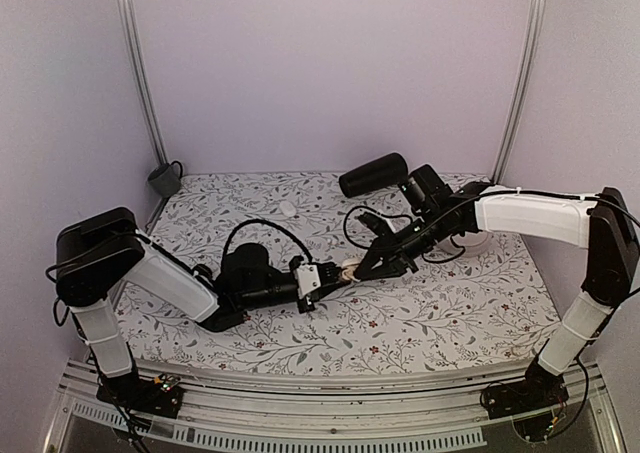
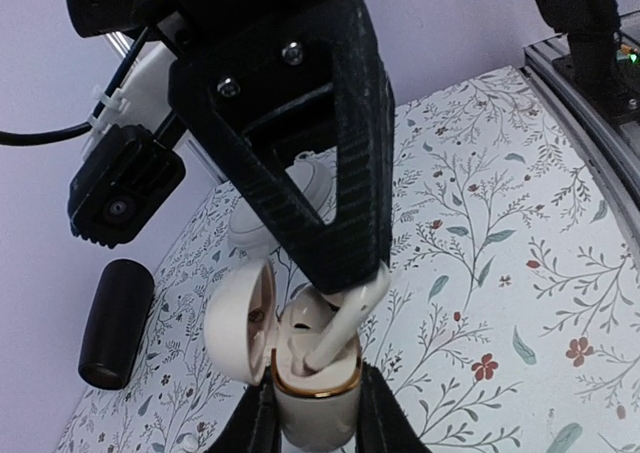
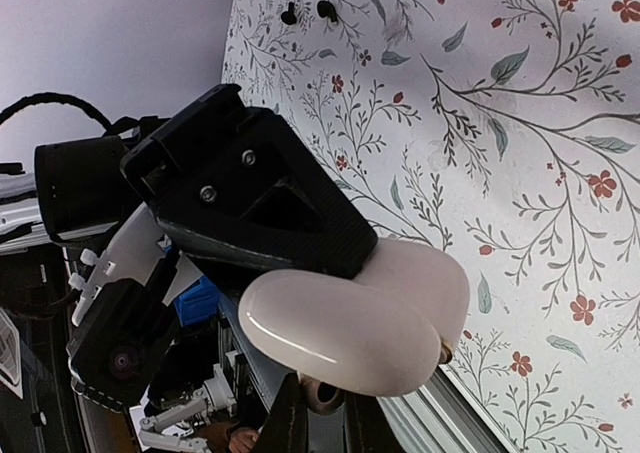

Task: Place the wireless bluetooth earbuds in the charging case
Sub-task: Insert the left earbud into the left side groove of the charging case.

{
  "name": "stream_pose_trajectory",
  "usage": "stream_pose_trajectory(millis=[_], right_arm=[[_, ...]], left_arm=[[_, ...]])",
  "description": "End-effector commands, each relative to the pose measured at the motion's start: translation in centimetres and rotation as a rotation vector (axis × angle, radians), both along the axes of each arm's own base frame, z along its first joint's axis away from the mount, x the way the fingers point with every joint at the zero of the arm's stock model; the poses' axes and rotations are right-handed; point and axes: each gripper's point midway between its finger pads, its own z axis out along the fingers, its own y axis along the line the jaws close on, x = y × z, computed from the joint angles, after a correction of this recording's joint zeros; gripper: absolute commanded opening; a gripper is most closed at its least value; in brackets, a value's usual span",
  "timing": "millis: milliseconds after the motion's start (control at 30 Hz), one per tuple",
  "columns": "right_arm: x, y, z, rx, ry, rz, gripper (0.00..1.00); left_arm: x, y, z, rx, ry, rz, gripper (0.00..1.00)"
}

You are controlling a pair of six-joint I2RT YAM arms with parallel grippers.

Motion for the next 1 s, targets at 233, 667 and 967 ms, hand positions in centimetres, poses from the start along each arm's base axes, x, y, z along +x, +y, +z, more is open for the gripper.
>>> stream_pose_trajectory(millis=[233,667,967], right_arm=[[-0.3,-0.7,-2.0,-0.033,0.059,-0.043,0.06],[0.3,-1.1,-2.9,-0.064,0.105,-0.068,0.06],[0.8,-1.2,-4.1,-0.106,0.137,-0.095,0.06]], left_arm=[[-0.9,-1.3,-0.6,0.030,-0.029,-0.018,0.00],[-1.4,-2.2,-1.8,0.047,-0.028,-0.038,0.00],[-1.8,-2.5,-2.7,0.041,-0.016,-0.048,0.00]])
